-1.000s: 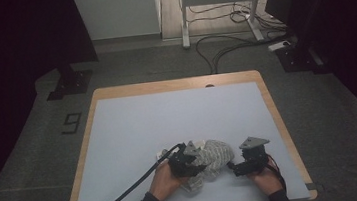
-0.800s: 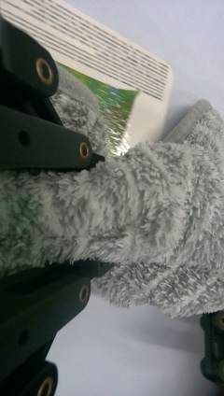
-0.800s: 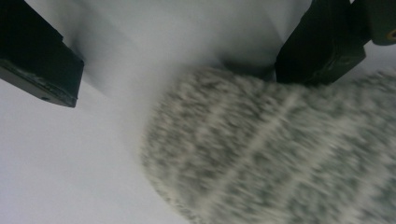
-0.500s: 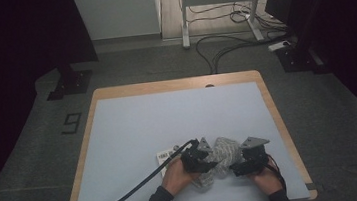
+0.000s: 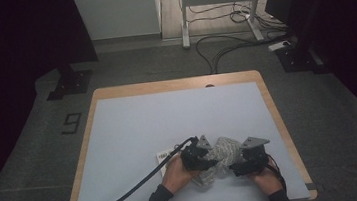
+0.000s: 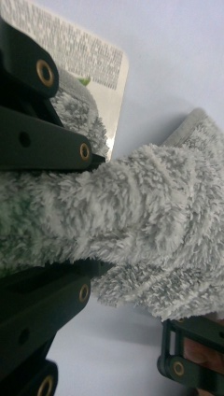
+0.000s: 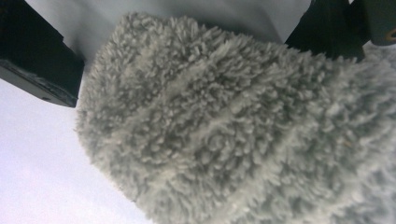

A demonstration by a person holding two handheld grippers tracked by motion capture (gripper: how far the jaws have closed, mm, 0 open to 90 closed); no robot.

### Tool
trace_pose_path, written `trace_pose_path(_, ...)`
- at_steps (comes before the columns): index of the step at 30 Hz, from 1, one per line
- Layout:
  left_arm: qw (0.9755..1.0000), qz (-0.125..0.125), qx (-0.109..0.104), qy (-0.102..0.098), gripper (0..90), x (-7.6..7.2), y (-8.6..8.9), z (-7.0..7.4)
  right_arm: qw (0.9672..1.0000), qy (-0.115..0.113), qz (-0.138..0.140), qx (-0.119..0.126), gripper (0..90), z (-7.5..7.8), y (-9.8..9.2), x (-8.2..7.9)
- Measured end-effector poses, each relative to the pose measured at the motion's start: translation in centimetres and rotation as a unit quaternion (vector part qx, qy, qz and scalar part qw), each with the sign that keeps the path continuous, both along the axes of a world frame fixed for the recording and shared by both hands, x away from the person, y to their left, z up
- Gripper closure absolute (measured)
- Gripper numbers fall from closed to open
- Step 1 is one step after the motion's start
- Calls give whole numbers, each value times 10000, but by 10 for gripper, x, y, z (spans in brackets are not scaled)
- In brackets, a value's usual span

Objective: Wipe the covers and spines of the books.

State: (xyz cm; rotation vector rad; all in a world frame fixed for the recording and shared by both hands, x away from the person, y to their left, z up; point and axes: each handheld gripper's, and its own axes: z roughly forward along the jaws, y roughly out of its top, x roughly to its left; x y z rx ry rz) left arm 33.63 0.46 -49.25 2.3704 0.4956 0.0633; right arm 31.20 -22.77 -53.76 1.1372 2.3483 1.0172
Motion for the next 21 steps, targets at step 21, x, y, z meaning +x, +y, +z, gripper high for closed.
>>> trace_pose_path(21, 9993, 173, -166, -270, 684, 7, 27, 46, 10000, 2, -8, 0, 10, 0, 0, 0)
